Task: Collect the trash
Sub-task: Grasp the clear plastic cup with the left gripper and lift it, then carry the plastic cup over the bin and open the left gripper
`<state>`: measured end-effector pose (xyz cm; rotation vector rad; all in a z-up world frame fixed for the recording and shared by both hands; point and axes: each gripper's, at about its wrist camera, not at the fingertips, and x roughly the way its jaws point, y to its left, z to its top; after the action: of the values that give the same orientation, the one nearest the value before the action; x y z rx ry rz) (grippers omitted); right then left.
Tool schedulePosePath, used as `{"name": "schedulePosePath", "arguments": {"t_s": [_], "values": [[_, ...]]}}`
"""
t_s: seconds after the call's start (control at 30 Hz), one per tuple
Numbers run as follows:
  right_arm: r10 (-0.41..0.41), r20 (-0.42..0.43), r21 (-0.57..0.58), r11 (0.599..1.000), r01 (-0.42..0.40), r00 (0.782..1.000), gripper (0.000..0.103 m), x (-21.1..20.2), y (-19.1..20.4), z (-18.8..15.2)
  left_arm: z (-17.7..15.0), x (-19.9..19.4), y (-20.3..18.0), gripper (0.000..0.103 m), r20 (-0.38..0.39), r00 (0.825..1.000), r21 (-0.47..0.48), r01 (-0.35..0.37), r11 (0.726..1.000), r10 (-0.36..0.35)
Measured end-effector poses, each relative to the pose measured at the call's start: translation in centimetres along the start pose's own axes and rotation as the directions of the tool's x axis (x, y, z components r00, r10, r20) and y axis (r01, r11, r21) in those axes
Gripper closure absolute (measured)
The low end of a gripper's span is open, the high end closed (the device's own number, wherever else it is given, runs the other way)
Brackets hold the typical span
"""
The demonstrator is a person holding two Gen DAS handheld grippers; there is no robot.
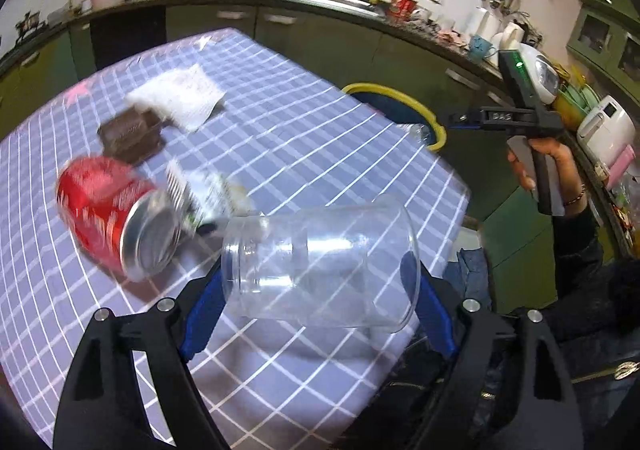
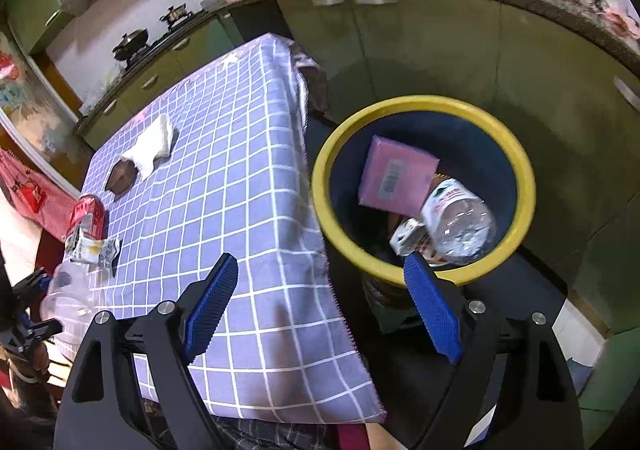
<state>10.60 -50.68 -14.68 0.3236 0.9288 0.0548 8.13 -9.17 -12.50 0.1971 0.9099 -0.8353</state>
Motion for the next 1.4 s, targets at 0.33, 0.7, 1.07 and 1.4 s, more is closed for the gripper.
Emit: {"name": "schedulePosePath", "arguments": {"t_s": [0.33, 0.7, 1.07, 1.4], "values": [[-0.122, 0.107, 0.129, 0.986, 0.108, 0.987, 0.018, -3.9, -6.3, -1.3, 10.5, 3.1, -5.4, 0.023, 0.005, 0.987, 0.172, 0.156, 0.973, -0.159], [-0.192, 0.102, 0.316, 0.937, 0.152, 0.976, 0.018, -5.9, -16.2, -5.2, 20.6, 20.2, -11.5, 0.023, -0.130, 0.967, 0.160, 0.240, 0.957, -0.221], [-0.189, 0.102, 0.371, 0.918, 0.139, 0.977, 0.018, -6.4, -18.9, -6.5, 21.6, 25.6, -12.1, 0.016, -0.187, 0.967, 0.130, 0.200, 0.971, -0.174], [-0.154, 0.102, 0.228, 0.965, 0.128, 0.983, 0.018, -5.9, -11.5, -3.5, 19.7, 11.6, -7.1, 0.009, 0.084, 0.977, 0.074, 0.190, 0.979, -0.195]]}}
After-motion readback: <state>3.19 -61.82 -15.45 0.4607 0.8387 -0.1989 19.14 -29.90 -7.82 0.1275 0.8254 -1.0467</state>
